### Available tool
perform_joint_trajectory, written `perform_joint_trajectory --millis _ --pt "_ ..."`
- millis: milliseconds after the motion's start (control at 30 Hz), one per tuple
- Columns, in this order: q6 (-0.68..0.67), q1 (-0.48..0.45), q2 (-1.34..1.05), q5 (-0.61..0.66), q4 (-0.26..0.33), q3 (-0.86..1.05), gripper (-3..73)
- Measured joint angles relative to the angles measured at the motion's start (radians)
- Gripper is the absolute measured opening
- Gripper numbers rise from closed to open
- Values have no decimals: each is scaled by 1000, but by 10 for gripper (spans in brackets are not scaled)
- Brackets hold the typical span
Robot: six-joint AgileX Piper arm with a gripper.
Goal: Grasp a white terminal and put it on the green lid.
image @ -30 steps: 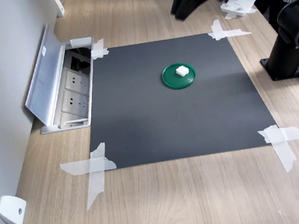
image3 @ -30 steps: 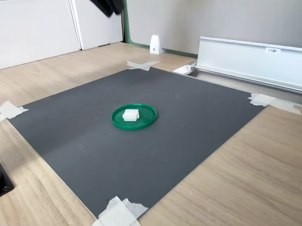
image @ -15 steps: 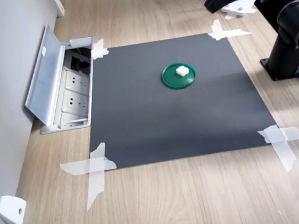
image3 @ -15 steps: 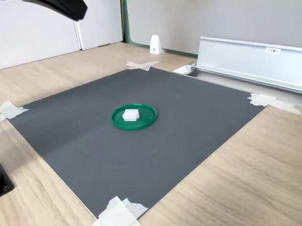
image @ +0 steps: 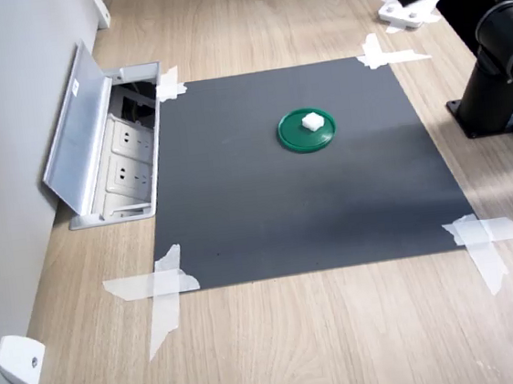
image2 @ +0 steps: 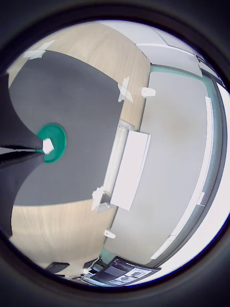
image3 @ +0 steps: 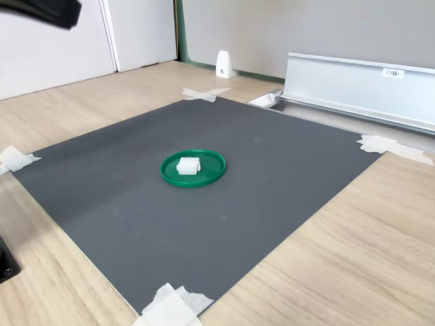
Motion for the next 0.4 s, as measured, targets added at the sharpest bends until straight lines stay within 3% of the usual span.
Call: perform_joint_trajectory --millis 200,400 --pt "0 0 -88 -89 37 68 -7" --pt "-1 0 -98 -207 141 144 -8"
